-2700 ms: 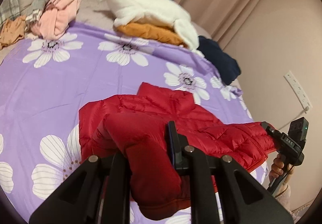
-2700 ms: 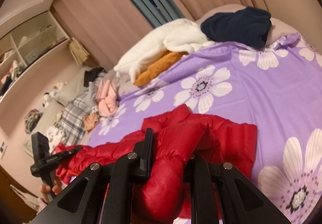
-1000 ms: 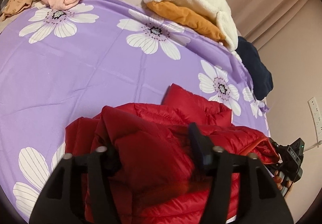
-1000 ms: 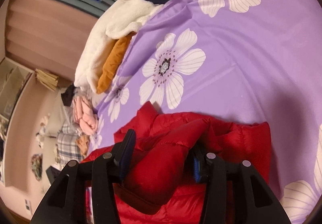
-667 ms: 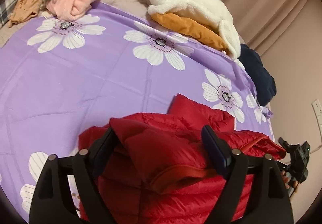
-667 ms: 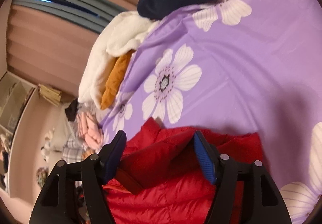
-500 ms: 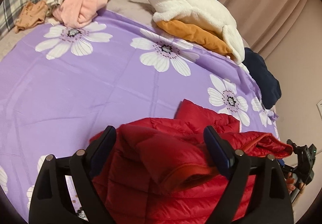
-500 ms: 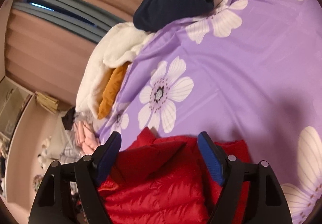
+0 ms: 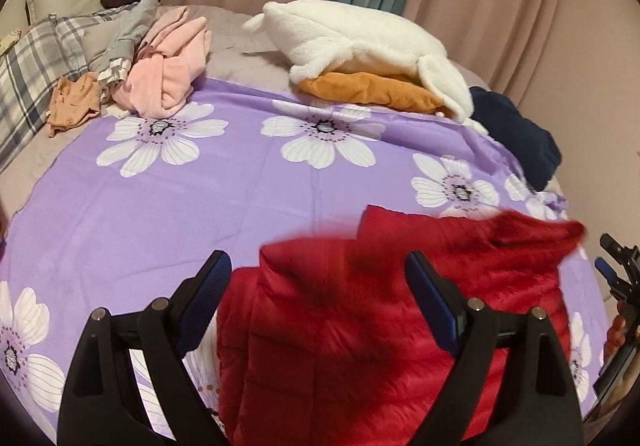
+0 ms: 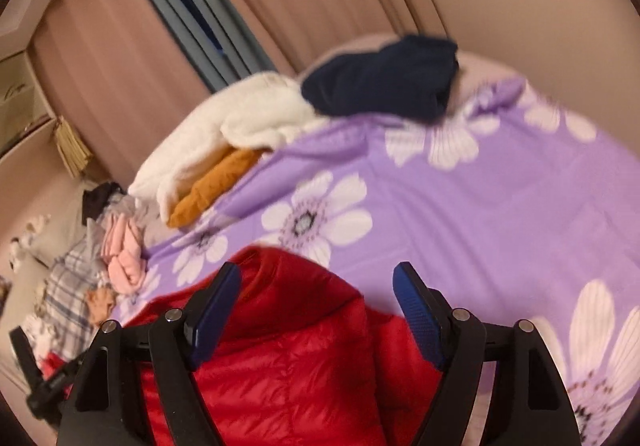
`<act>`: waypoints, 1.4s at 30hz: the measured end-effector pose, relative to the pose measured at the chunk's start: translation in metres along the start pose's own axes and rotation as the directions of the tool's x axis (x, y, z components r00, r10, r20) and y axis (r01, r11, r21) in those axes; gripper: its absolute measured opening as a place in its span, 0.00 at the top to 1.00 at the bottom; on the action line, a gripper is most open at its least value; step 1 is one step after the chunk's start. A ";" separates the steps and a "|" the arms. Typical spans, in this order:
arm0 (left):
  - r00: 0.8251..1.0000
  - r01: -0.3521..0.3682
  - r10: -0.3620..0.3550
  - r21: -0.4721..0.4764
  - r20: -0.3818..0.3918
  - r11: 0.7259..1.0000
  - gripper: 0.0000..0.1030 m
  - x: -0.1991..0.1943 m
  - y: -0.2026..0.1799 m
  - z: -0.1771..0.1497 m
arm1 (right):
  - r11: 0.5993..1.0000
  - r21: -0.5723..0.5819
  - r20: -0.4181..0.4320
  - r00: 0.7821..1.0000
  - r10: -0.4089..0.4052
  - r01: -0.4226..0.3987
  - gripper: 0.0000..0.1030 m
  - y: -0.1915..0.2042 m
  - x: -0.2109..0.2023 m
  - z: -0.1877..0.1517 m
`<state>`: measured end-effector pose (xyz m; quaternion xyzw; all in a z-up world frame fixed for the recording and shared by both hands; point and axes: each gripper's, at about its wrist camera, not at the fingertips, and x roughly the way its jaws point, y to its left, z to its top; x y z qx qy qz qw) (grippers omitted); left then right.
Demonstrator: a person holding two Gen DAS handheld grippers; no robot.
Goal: Fold large clothes
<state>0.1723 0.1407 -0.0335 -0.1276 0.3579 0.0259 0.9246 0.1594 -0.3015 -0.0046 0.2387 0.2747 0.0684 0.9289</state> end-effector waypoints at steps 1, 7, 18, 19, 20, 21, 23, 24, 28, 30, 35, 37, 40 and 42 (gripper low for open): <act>1.000 0.013 -0.013 -0.011 0.005 1.000 0.14 -0.003 0.002 -0.002 | 1.000 -0.016 0.010 1.000 0.007 -0.007 0.24 0.003 -0.004 0.001; 0.997 0.060 -0.059 0.024 -0.052 0.998 0.14 0.008 -0.011 -0.017 | 0.992 -0.096 -0.090 0.993 0.073 -0.082 0.24 0.016 0.007 -0.019; 0.985 -0.003 0.030 0.159 -0.171 0.987 0.14 0.040 -0.031 -0.068 | 0.949 -0.314 -0.285 0.953 -0.105 0.011 0.24 0.034 0.046 -0.087; 0.983 -0.008 0.039 0.169 -0.182 0.986 0.14 0.042 -0.031 -0.073 | 0.942 -0.334 -0.299 0.947 -0.119 0.013 0.24 0.034 0.048 -0.092; 0.981 -0.011 0.044 0.172 -0.187 0.985 0.14 0.044 -0.030 -0.078 | 0.941 -0.338 -0.307 0.944 -0.125 0.014 0.24 0.032 0.049 -0.095; 0.980 -0.011 0.045 0.174 -0.191 0.985 0.14 0.044 -0.028 -0.082 | 0.943 -0.333 -0.315 0.941 -0.126 0.015 0.24 0.031 0.050 -0.097; 0.979 -0.011 0.046 0.175 -0.197 0.985 0.14 0.044 -0.027 -0.088 | 0.949 -0.314 -0.329 0.936 -0.121 0.012 0.24 0.026 0.048 -0.101; 0.979 -0.010 0.045 0.173 -0.199 0.985 0.14 0.043 -0.027 -0.090 | 0.951 -0.310 -0.331 0.936 -0.121 0.013 0.24 0.024 0.047 -0.103; 0.977 -0.004 0.037 0.160 -0.210 0.987 0.14 0.038 -0.024 -0.095 | 0.951 -0.311 -0.336 0.934 -0.121 0.012 0.24 0.020 0.038 -0.106; 0.977 -0.004 0.036 0.152 -0.209 0.988 0.14 0.031 -0.023 -0.096 | 0.952 -0.305 -0.328 0.937 -0.124 0.019 0.24 0.020 0.031 -0.103; 0.981 -0.007 0.036 0.150 -0.189 0.989 0.14 0.013 -0.022 -0.101 | 0.947 -0.320 -0.266 0.960 -0.085 -0.005 0.24 0.030 0.002 -0.099; 0.981 -0.004 0.033 0.149 -0.193 0.989 0.14 0.011 -0.021 -0.105 | 0.946 -0.324 -0.253 0.966 -0.056 -0.029 0.24 0.033 -0.007 -0.101; 0.977 -0.011 0.041 0.142 -0.209 0.990 0.14 0.014 -0.018 -0.112 | 0.947 -0.318 -0.275 0.960 -0.042 -0.049 0.24 0.029 -0.006 -0.112; 0.976 -0.010 0.040 0.138 -0.213 0.990 0.14 0.017 -0.018 -0.115 | 0.949 -0.315 -0.300 0.952 -0.066 -0.034 0.24 0.026 0.005 -0.117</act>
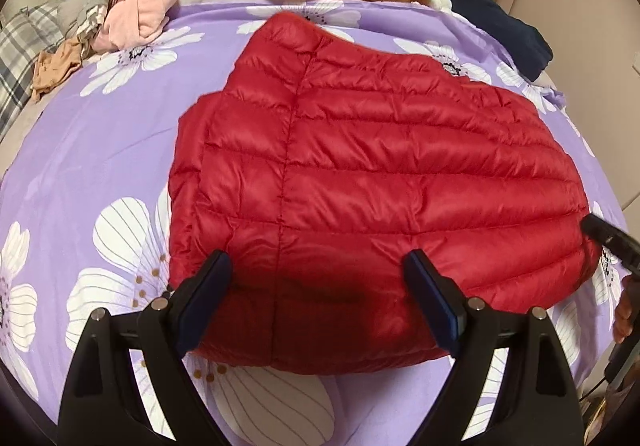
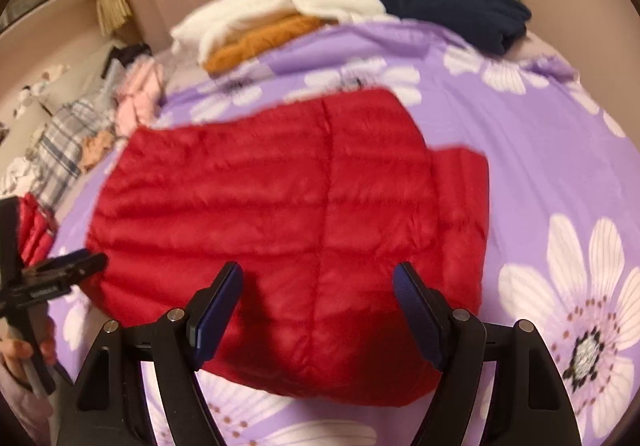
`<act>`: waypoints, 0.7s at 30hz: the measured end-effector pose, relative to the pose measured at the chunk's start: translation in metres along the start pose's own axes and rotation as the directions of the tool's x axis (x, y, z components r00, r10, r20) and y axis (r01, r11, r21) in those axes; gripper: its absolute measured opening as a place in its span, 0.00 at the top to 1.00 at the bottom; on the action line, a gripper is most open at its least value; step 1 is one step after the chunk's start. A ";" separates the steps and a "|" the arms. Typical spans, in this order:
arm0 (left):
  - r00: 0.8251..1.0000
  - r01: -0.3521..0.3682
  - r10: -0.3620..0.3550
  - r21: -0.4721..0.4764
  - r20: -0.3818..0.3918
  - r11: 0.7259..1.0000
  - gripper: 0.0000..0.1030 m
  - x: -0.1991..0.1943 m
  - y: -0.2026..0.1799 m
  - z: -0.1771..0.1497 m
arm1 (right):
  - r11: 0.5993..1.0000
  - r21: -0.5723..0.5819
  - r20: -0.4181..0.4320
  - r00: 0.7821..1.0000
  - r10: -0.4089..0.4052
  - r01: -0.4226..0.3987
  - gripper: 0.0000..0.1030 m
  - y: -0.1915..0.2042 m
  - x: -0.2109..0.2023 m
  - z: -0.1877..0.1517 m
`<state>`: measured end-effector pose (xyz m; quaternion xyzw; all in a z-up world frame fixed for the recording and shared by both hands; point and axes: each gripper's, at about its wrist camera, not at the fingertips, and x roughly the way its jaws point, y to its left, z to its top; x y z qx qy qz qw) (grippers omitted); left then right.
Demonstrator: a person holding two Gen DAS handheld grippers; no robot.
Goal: Fold large clothes
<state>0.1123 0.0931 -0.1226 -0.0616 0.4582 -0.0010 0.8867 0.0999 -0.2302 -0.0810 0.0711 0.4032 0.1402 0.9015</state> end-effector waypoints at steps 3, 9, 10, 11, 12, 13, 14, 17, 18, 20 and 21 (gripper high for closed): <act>1.000 -0.005 0.005 0.005 -0.006 1.000 0.13 0.006 -0.001 -0.002 | 0.999 0.036 -0.019 0.999 0.027 -0.026 0.24 -0.007 0.013 -0.003; 1.000 -0.009 0.008 -0.012 -0.014 1.000 0.13 0.001 0.001 -0.006 | 0.998 0.058 -0.041 0.999 0.013 -0.011 0.24 -0.003 0.011 -0.005; 1.000 -0.006 0.006 -0.014 -0.014 1.000 0.13 -0.002 0.002 -0.007 | 0.998 0.061 -0.039 0.999 0.013 -0.011 0.24 -0.002 0.006 -0.005; 1.000 -0.004 0.004 -0.017 -0.009 1.000 0.13 -0.007 0.003 -0.009 | 0.998 0.064 -0.034 0.999 0.017 -0.015 0.24 -0.002 0.002 -0.006; 1.000 -0.004 0.004 -0.019 -0.006 1.000 0.13 -0.010 0.004 -0.011 | 0.997 0.071 -0.025 0.999 0.025 -0.023 0.24 -0.003 -0.003 -0.008; 1.000 -0.002 0.002 -0.022 -0.002 1.000 0.13 -0.014 0.006 -0.013 | 0.996 0.079 -0.014 0.999 0.034 -0.033 0.24 -0.005 -0.008 -0.009; 1.000 -0.001 0.001 -0.025 0.001 1.000 0.13 -0.017 0.007 -0.014 | 0.995 0.090 0.001 0.999 0.045 -0.045 0.24 -0.007 -0.015 -0.011; 1.000 0.010 -0.009 -0.051 0.017 0.999 0.13 -0.028 0.014 -0.019 | 0.990 0.125 0.034 0.997 0.064 -0.068 0.24 -0.016 -0.028 -0.014; 1.000 0.014 -0.012 -0.061 0.023 0.998 0.13 -0.030 0.016 -0.020 | 0.988 0.138 0.042 0.997 0.066 -0.071 0.24 -0.019 -0.031 -0.015; 0.999 0.014 -0.011 -0.090 0.036 0.996 0.13 -0.036 0.023 -0.022 | 0.982 0.173 0.053 0.996 0.066 -0.075 0.24 -0.029 -0.036 -0.018; 0.999 0.019 -0.014 -0.113 0.044 0.993 0.13 -0.039 0.029 -0.023 | 0.979 0.191 0.055 0.997 0.062 -0.071 0.24 -0.033 -0.038 -0.019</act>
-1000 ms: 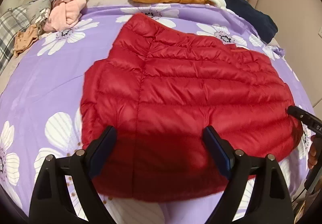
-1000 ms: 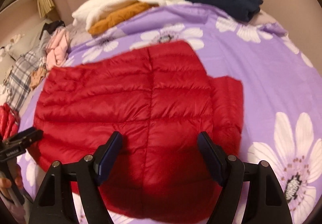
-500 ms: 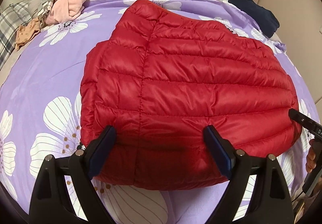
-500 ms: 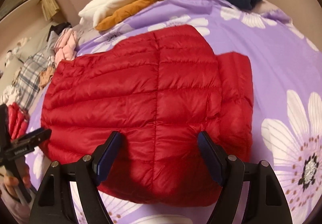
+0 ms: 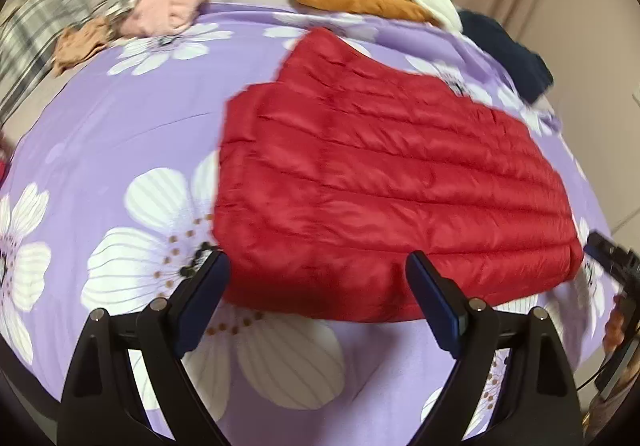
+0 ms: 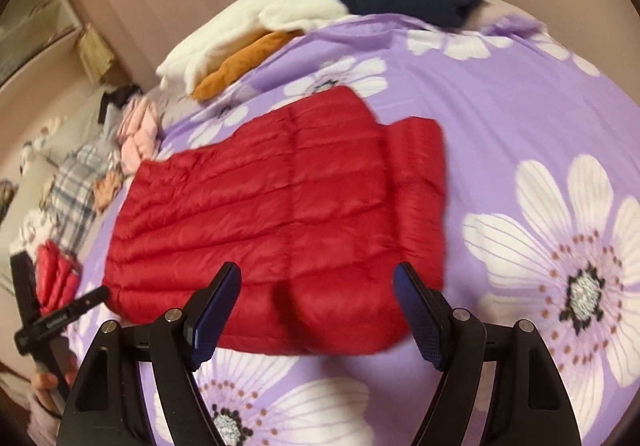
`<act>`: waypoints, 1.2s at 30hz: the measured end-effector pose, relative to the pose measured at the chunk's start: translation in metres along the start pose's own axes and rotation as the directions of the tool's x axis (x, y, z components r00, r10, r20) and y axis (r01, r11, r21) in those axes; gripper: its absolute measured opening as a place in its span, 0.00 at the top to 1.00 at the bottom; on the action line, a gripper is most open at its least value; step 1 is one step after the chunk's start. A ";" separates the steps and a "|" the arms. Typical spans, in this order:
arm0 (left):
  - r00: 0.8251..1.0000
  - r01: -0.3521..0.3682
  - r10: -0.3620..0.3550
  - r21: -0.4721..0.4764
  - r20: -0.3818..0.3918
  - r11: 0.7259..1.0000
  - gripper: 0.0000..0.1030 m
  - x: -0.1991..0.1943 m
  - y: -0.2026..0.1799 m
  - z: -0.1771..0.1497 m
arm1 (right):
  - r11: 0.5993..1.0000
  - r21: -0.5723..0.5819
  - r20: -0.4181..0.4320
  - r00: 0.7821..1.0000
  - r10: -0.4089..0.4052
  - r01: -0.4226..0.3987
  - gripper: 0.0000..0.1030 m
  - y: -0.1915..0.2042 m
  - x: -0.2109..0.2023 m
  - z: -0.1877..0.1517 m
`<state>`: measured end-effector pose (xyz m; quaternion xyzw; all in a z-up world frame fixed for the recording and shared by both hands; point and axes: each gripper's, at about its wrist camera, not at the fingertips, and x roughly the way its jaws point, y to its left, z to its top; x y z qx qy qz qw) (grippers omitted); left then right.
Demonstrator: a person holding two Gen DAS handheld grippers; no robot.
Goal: Fold large clothes
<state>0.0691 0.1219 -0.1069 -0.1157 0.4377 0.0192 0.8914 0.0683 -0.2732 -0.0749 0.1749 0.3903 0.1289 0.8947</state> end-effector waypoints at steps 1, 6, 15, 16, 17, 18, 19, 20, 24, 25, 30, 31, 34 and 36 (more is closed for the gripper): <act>1.000 0.013 -0.013 -0.029 0.005 1.000 0.13 -0.002 0.007 0.000 | 1.000 0.023 0.001 1.000 0.001 -0.001 0.24 -0.007 -0.002 -0.002; 0.997 0.072 -0.073 -0.125 0.004 0.989 0.13 -0.001 0.027 0.001 | 0.993 0.102 0.000 0.999 0.052 -0.052 0.24 -0.022 -0.004 -0.006; 0.985 0.171 -0.175 -0.215 0.002 0.962 0.15 0.018 0.038 0.015 | 0.984 0.131 -0.017 0.992 0.126 -0.123 0.24 -0.018 0.010 -0.004; 0.985 0.168 -0.174 -0.212 -0.007 0.963 0.16 0.020 0.038 0.016 | 0.984 0.127 -0.016 0.992 0.126 -0.123 0.24 -0.017 0.011 -0.005; 0.985 0.166 -0.174 -0.203 -0.019 0.965 0.23 0.023 0.036 0.015 | 0.986 0.120 -0.015 0.993 0.121 -0.118 0.26 -0.017 0.011 -0.004; 0.988 0.144 -0.153 -0.181 -0.036 0.973 0.30 0.026 0.032 0.013 | 0.988 0.110 -0.018 0.994 0.111 -0.108 0.34 -0.015 0.011 -0.005; 0.990 0.124 -0.133 -0.165 -0.044 0.978 0.33 0.028 0.030 0.012 | 0.991 0.097 -0.025 0.995 0.096 -0.093 0.40 -0.015 0.012 -0.005; 0.993 0.098 -0.107 -0.141 -0.056 0.985 0.40 0.030 0.025 0.010 | 0.995 0.080 -0.037 0.997 0.064 -0.061 0.52 -0.014 0.015 -0.005; 0.995 0.068 -0.074 -0.105 -0.060 0.992 0.55 0.030 0.023 0.002 | 0.998 0.064 -0.059 0.998 0.024 -0.020 0.74 -0.015 0.020 -0.010; 0.996 0.061 -0.067 -0.098 -0.062 0.993 0.56 0.030 0.024 0.000 | 0.998 0.058 -0.056 0.998 0.020 -0.017 0.75 -0.014 0.020 -0.011; 0.996 0.056 -0.062 -0.081 -0.071 0.995 0.57 0.029 0.028 -0.009 | 0.999 0.040 -0.086 0.996 -0.001 0.005 0.80 -0.015 0.021 -0.013; 0.995 0.058 -0.064 -0.085 -0.073 0.995 0.57 0.029 0.028 -0.010 | 0.999 0.047 -0.089 0.996 -0.002 0.006 0.80 -0.016 0.022 -0.014; 0.995 0.061 -0.070 -0.112 -0.074 0.992 0.52 0.025 0.032 -0.014 | 0.997 0.073 -0.093 0.996 -0.011 0.018 0.80 -0.020 0.018 -0.013; 0.995 0.068 -0.079 -0.148 -0.066 0.987 0.39 0.018 0.037 -0.015 | 0.996 0.082 -0.080 0.997 -0.013 0.020 0.77 -0.020 0.011 -0.009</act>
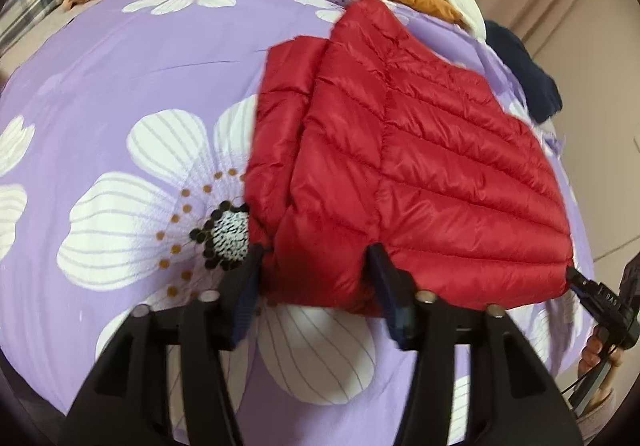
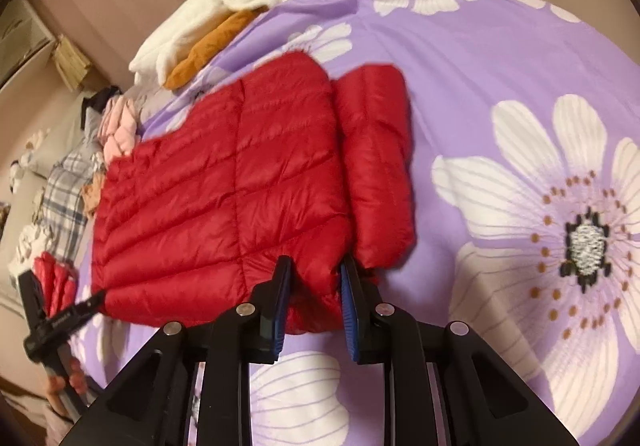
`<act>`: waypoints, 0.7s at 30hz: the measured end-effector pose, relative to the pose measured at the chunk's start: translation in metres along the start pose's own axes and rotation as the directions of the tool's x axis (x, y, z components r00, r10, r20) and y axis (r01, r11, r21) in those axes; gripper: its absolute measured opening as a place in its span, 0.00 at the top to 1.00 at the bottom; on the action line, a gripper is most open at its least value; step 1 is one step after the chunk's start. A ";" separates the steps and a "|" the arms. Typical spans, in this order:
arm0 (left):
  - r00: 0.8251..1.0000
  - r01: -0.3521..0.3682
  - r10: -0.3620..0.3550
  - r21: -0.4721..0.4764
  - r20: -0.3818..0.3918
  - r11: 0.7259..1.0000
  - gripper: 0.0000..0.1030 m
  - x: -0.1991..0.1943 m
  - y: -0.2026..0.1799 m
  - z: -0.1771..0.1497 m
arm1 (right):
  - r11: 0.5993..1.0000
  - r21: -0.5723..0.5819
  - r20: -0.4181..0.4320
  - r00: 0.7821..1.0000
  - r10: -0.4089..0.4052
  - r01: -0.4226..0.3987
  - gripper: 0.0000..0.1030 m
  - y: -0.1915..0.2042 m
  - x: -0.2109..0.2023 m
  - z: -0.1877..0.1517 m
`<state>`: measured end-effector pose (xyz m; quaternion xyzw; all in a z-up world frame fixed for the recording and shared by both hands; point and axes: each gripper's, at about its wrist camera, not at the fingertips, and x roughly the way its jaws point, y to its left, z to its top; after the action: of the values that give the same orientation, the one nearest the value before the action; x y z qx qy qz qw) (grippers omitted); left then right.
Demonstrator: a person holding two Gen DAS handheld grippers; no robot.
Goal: Fold large clothes
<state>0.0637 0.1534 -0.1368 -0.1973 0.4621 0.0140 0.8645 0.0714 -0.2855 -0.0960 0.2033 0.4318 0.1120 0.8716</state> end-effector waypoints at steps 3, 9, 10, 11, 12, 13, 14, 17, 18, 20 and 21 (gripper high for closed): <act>0.999 0.042 -0.040 -0.061 0.025 0.997 0.27 -0.012 0.009 -0.002 | 1.000 -0.020 0.062 0.998 -0.020 0.021 0.74 0.003 -0.018 0.006; 0.987 0.162 -0.159 -0.207 0.030 0.965 0.18 -0.015 0.027 0.000 | 0.994 -0.103 0.128 0.991 0.036 -0.023 0.60 0.029 -0.033 0.011; 0.984 0.178 -0.176 -0.227 0.026 0.958 0.18 -0.013 0.027 0.000 | 0.992 -0.123 0.124 0.991 0.053 -0.038 0.60 0.037 -0.030 0.010; 0.979 0.199 -0.201 -0.250 0.019 0.947 0.18 -0.009 0.028 0.001 | 0.989 -0.140 0.119 0.991 0.064 -0.047 0.60 0.045 -0.027 0.010; 0.976 0.212 -0.216 -0.265 0.015 0.941 0.17 -0.007 0.028 0.001 | 0.986 -0.159 0.110 0.991 0.074 -0.056 0.60 0.053 -0.023 0.010; 0.972 0.228 -0.235 -0.280 0.011 0.932 0.17 -0.004 0.028 0.002 | 0.981 -0.183 0.098 0.991 0.086 -0.067 0.60 0.063 -0.017 0.009; 0.970 0.236 -0.245 -0.289 0.008 0.928 0.17 -0.003 0.027 0.002 | 0.977 -0.199 0.090 0.992 0.093 -0.074 0.60 0.069 -0.013 0.009; 0.965 0.251 -0.263 -0.333 0.010 0.909 0.17 0.004 0.027 0.004 | 0.961 -0.263 0.072 0.991 0.110 -0.087 0.60 0.094 0.000 0.011; 0.963 0.257 -0.269 -0.344 0.011 0.903 0.17 0.006 0.027 0.004 | 0.956 -0.280 0.071 0.991 0.112 -0.088 0.60 0.103 0.003 0.010; 0.960 0.263 -0.280 -0.364 0.008 0.893 0.17 0.011 0.028 0.007 | 0.944 -0.314 0.066 0.990 0.127 -0.100 0.60 0.119 0.010 0.012; 0.958 0.267 -0.286 -0.373 0.005 0.888 0.17 0.014 0.028 0.008 | 0.940 -0.326 0.064 0.989 0.130 -0.102 0.60 0.124 0.013 0.013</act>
<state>0.0723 0.1803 -0.1531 -0.4208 0.4397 -0.0272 0.7930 0.0869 -0.1733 -0.0417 0.0882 0.3575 0.2234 0.9025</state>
